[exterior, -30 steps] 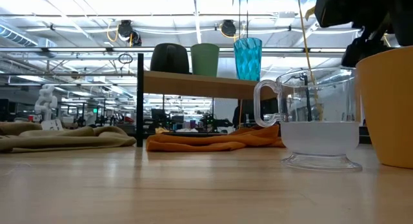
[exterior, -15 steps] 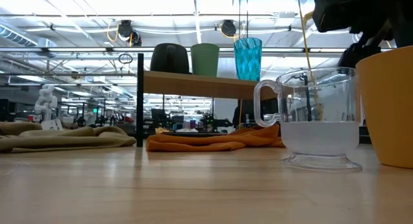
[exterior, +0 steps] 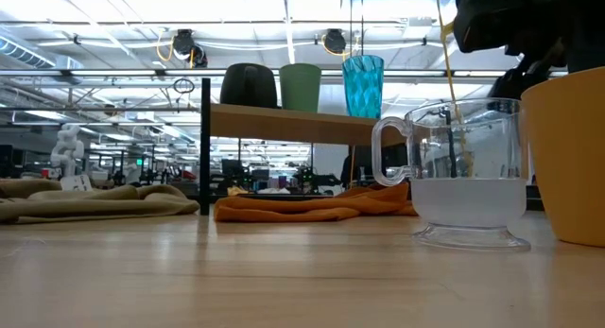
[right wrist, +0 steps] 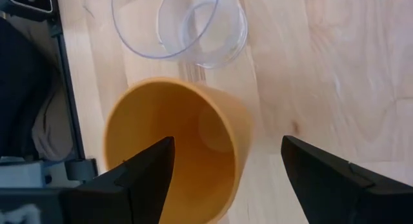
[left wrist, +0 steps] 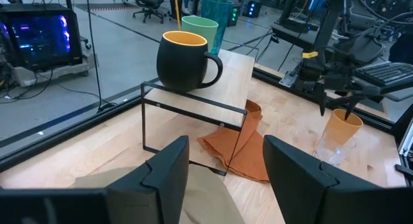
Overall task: Stack small to large cups/mugs on shelf
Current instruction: Put the yellow cup on the shelf
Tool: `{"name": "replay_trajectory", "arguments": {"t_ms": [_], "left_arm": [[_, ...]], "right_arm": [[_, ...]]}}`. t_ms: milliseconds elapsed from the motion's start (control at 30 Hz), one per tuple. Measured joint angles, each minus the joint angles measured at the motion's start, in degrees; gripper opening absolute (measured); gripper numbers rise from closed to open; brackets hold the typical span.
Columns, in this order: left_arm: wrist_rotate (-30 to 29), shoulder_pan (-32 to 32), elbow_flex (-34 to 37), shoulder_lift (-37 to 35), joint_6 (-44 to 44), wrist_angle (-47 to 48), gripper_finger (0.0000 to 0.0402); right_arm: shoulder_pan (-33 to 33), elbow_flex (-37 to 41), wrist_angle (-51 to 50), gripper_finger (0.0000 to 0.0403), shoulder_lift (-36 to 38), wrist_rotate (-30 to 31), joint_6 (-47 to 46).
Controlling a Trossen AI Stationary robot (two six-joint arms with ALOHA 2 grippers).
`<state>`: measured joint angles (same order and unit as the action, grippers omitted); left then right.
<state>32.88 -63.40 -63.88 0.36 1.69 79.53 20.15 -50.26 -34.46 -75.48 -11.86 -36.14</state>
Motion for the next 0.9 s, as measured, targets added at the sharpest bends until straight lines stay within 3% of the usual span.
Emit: {"name": "replay_trajectory", "arguments": {"t_ms": [600, 767, 900], "left_arm": [[0.0, 0.0, 0.0, 0.0, -0.41, 0.42, 0.02], [0.0, 0.0, 0.0, 0.0, -0.06, 0.42, 0.02], [0.0, 0.0, 0.0, 0.0, -0.04, 0.42, 0.02]], "right_arm": [[-0.96, 3.34, 3.11, 0.0266, 0.0, -0.14, -0.75], [-0.99, 3.34, 3.0, 0.0202, 0.0, -0.17, 0.19], [-1.06, 3.34, 3.02, 0.009, 0.0, 1.85, -2.77]]}}
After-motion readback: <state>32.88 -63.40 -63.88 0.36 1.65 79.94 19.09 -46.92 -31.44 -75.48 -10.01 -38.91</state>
